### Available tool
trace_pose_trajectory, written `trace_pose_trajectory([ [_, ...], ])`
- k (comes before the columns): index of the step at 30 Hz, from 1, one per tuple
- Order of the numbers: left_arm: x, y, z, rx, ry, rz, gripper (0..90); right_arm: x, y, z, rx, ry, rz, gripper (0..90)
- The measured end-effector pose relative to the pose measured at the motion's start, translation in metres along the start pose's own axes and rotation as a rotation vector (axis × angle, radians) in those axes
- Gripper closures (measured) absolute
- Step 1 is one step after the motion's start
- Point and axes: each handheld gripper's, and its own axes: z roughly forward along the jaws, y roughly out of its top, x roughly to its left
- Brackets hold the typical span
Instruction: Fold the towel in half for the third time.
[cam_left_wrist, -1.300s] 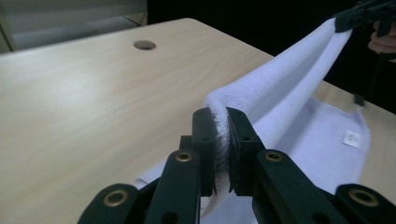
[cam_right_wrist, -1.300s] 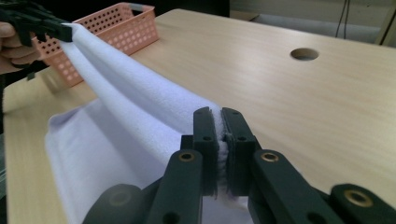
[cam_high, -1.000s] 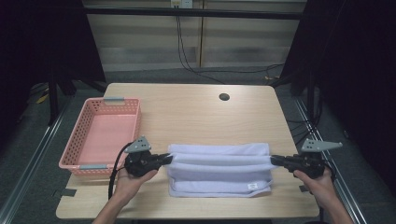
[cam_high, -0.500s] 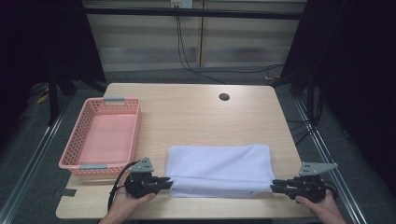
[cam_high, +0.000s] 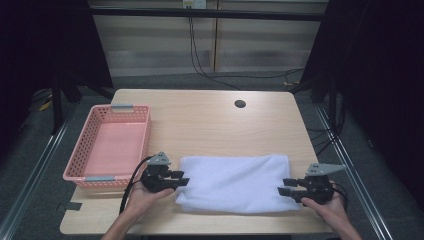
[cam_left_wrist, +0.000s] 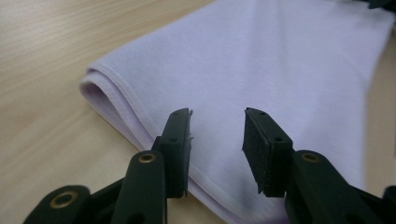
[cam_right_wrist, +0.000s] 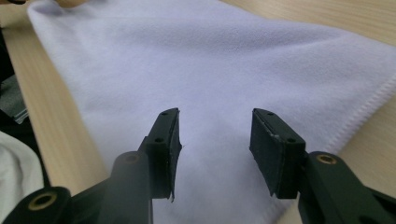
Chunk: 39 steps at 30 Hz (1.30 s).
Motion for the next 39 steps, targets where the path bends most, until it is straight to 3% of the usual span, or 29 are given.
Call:
trace_pose_trajectory([
  [2, 0.006, 0.000, 0.008, 0.004, 0.005, -0.027, 61.1, -0.003, 0.004, 0.010, 0.018, -0.013, 0.004, 50.6],
  [3, 0.009, -0.002, 0.012, 0.036, 0.015, -0.016, 60.8, -0.005, 0.007, 0.014, 0.020, -0.013, 0.003, 50.3],
  [4, 0.009, -0.003, 0.014, 0.041, 0.014, -0.008, 60.7, -0.008, 0.010, 0.020, 0.036, -0.049, 0.007, 47.7],
  [7, 0.008, -0.004, 0.014, 0.039, 0.010, -0.006, 57.8, -0.013, 0.012, 0.030, 0.050, -0.069, 0.007, 45.7],
  [9, 0.006, -0.005, 0.015, 0.038, 0.011, -0.003, 55.4, -0.013, 0.010, 0.036, 0.089, -0.082, -0.006, 44.7],
  [11, 0.004, -0.005, 0.016, 0.041, 0.019, -0.006, 55.1, -0.012, 0.006, 0.039, 0.086, -0.102, -0.023, 46.0],
  [16, -0.005, -0.002, 0.021, 0.060, 0.032, 0.022, 56.5, -0.010, 0.004, 0.036, 0.110, -0.164, -0.069, 63.9],
  [17, -0.007, -0.001, 0.023, 0.058, 0.025, 0.035, 56.3, -0.011, 0.004, 0.035, 0.110, -0.162, -0.061, 65.8],
  [19, -0.007, 0.000, 0.026, 0.054, 0.008, 0.022, 55.5, -0.015, 0.003, 0.033, 0.109, -0.159, -0.046, 69.4],
  [22, -0.005, 0.005, 0.033, 0.044, -0.028, 0.004, 54.5, -0.021, 0.002, 0.028, 0.111, -0.175, -0.038, 69.8],
  [25, -0.008, 0.015, 0.039, 0.077, -0.040, 0.003, 50.8, -0.025, 0.000, 0.024, 0.106, -0.183, -0.033, 68.7],
  [27, -0.009, 0.018, 0.039, 0.079, -0.039, -0.002, 49.5, -0.025, -0.002, 0.021, 0.095, -0.173, -0.024, 62.0],
  [29, -0.009, 0.019, 0.039, 0.086, -0.045, -0.010, 45.1, -0.023, -0.002, 0.017, 0.083, -0.170, -0.011, 52.3],
  [32, -0.010, 0.022, 0.033, 0.069, -0.022, -0.010, 40.0, -0.013, -0.001, 0.003, 0.015, -0.158, 0.001, 47.4],
  [35, -0.004, 0.029, 0.024, 0.042, -0.003, -0.019, 35.0, 0.004, -0.002, -0.007, -0.026, -0.147, -0.001, 43.8],
  [39, 0.006, 0.041, 0.016, -0.008, 0.015, -0.022, 34.2, 0.033, -0.002, -0.006, -0.034, -0.124, -0.035, 42.2],
])
